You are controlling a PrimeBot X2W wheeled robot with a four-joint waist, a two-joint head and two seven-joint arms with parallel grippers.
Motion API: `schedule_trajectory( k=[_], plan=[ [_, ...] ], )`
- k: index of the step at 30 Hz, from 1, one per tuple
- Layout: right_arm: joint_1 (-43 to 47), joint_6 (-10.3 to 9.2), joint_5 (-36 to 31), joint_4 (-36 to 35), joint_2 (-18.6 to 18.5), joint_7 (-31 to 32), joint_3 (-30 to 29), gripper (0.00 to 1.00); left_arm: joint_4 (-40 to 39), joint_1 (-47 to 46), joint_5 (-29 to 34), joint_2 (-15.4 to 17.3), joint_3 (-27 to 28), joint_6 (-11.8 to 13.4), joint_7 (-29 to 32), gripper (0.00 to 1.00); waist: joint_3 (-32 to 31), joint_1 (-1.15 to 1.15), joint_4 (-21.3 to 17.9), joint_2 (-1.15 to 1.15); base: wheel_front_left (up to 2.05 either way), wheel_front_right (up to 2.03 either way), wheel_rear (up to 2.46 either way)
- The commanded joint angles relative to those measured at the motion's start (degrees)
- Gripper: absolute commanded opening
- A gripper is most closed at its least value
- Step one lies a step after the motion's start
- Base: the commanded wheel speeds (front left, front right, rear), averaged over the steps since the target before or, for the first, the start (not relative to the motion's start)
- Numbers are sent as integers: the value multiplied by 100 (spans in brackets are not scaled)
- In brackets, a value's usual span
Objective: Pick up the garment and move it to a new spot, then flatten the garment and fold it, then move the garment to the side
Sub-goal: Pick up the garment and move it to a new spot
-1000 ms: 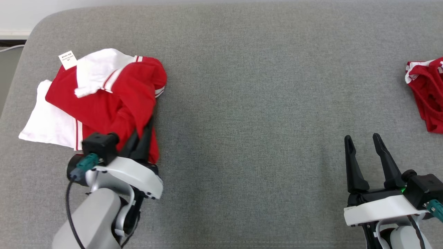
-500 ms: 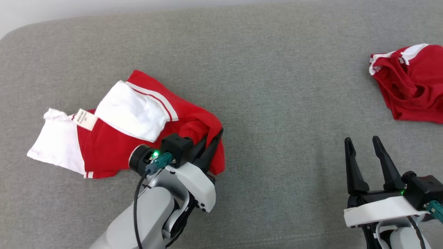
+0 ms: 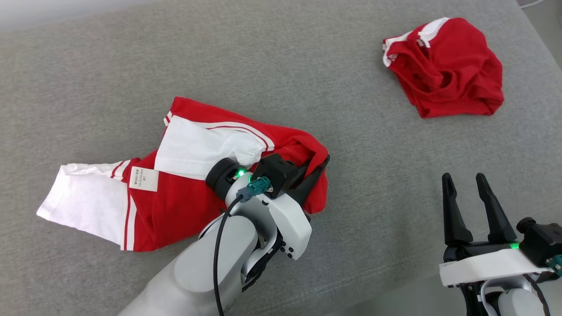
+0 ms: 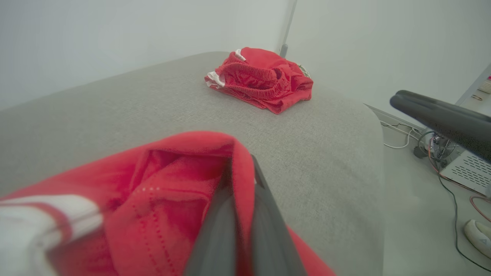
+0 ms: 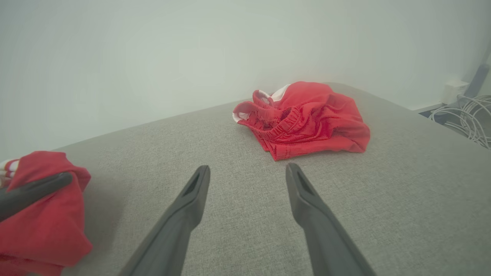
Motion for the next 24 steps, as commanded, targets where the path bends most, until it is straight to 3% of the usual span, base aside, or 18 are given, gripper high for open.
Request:
schedule_trajectory(
  k=[1,10,11,12,13,18,24],
  plan=[
    [-20,-1,63,-167,-56,-68,117,100,-95,-232,39,-14,105,-51,-73,0,158,0,-251,0,0,0,0],
    [-47,-1,220,-159,-56,-68,106,100,137,-305,-37,-116,-236,-234,23,0,278,0,-386,0,0,0,0],
    [-51,-1,225,-155,-56,-68,93,100,139,-314,-55,-119,-269,-265,50,29,275,0,-347,0,0,0,0],
    [-56,-1,227,-152,-56,-68,84,100,130,-326,-58,-122,-300,-286,63,92,265,0,-308,0,0,0,0],
    [-64,-1,220,-147,-56,-68,77,100,104,-338,-51,-124,-327,-301,57,100,251,0,-266,0,0,0,0],
    [-102,-1,141,-135,-56,-68,34,100,-165,-259,0,19,-376,-257,2,100,135,0,-1,0,0,0,0],
    [-107,-1,-8,-154,-56,-68,-12,100,-836,4,36,507,-138,166,-153,100,-35,0,400,0,0,0,0]
  ],
)
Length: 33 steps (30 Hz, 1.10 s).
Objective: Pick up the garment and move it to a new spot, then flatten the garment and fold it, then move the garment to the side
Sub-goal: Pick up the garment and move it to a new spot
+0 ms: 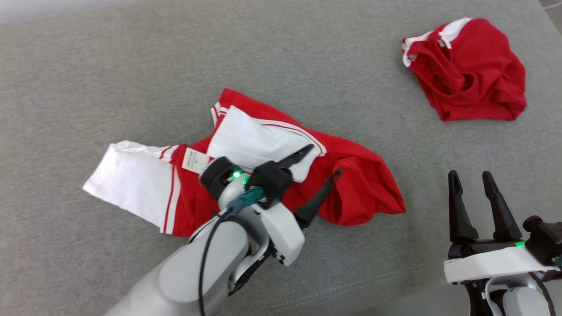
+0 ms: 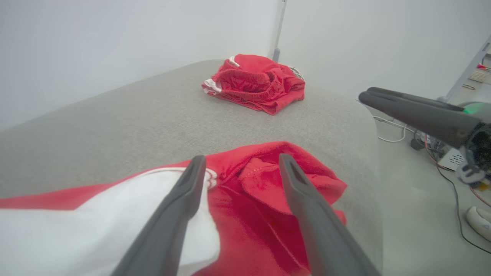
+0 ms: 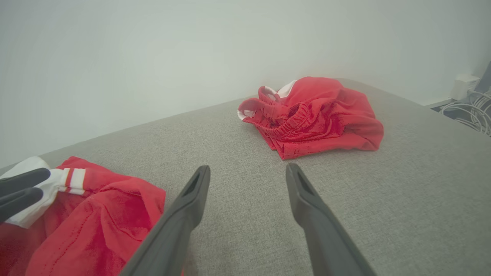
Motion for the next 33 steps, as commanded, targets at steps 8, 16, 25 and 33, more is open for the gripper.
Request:
schedule_trajectory(
  k=[8,16,25,33],
  plan=[
    [-21,-1,-364,-150,-60,-68,93,100,-976,571,-114,849,784,813,-157,100,-393,0,666,0,0,0,0],
    [-15,-1,-768,-54,-60,-68,384,100,-1564,1479,-501,1587,1550,1571,-278,100,-667,0,1226,0,0,0,0],
    [33,-1,-1086,169,-74,-62,703,100,-1955,2333,-738,1846,2055,2079,-484,100,-971,0,1783,0,0,0,0],
    [150,-1,-1082,300,-97,-6,856,100,-2222,2878,-846,1898,2199,2292,-537,100,-1242,0,2087,0,0,0,0]
  ],
)
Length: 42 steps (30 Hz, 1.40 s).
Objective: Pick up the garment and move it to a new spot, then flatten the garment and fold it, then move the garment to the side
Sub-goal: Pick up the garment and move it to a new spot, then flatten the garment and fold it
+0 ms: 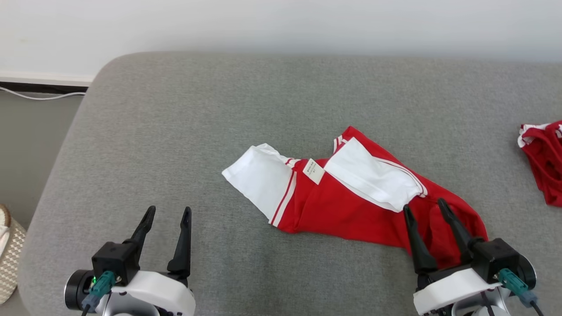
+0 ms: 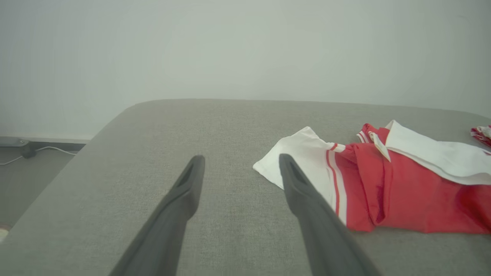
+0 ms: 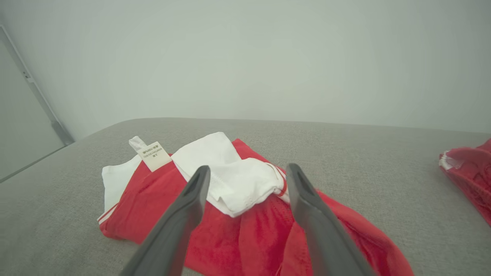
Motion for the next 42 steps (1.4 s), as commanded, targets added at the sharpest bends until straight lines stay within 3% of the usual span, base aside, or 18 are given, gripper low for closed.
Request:
schedule_trajectory(
  k=[1,19,25,34,42],
  plan=[
    [-12,-1,-34,-105,-58,-13,167,100,-184,-68,-33,173,273,67,-51,100,-94,0,106,0,0,0,0],
    [-1,-1,-38,-45,-61,29,286,100,-374,37,-38,221,255,154,-32,100,-103,0,274,0,0,0,0],
    [-277,-1,-160,123,-214,110,553,100,-380,-27,-32,198,258,134,-41,100,18,0,240,0,0,0,0],
    [-1532,-1,-435,1311,-622,183,1389,100,-312,-330,52,15,169,-20,-68,100,314,0,337,0,0,0,0],
    [-2218,-1,-494,2324,-665,142,1703,100,-206,-485,97,-126,162,-139,-95,100,484,0,467,0,0,0,0]
  ],
)
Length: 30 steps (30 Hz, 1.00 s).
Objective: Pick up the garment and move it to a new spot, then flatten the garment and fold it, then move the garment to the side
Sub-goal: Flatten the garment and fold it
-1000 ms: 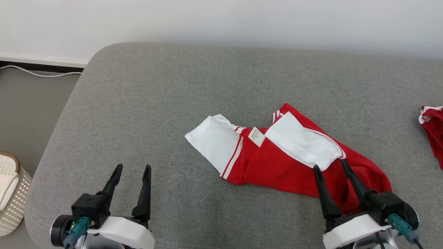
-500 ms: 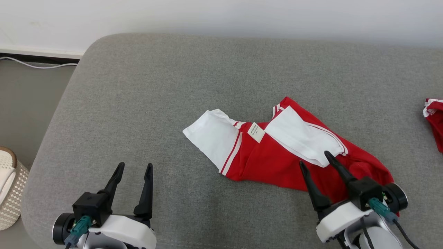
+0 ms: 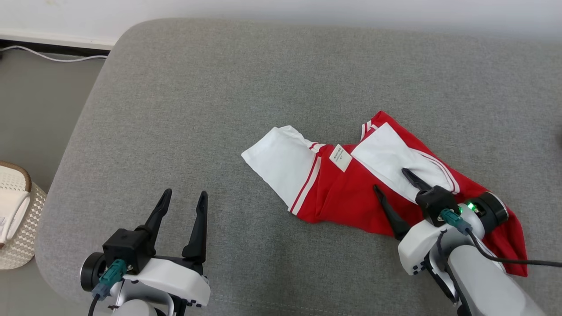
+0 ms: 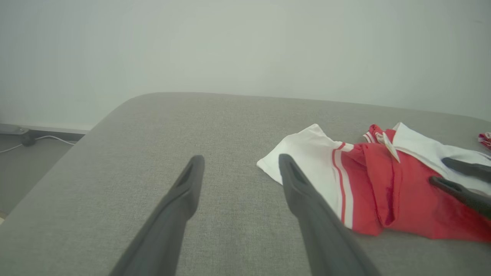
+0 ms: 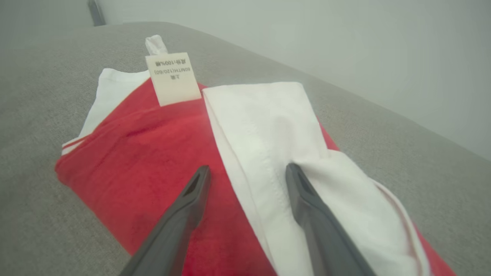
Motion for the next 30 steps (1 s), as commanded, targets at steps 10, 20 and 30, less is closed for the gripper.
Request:
schedule_trajectory(
  k=[10,20,30],
  plan=[
    [-389,-1,158,224,28,-258,-114,0,-27,-276,117,22,273,-96,-66,100,97,0,40,0,0,0,0],
    [-706,-1,278,-257,-221,-279,-670,0,-30,-338,195,-45,339,-164,-76,100,277,0,-11,0,0,0,0],
    [-1687,-1,345,571,-827,-280,-1774,0,31,-559,320,-243,297,-369,-81,100,661,0,246,0,0,0,0]
  ],
)
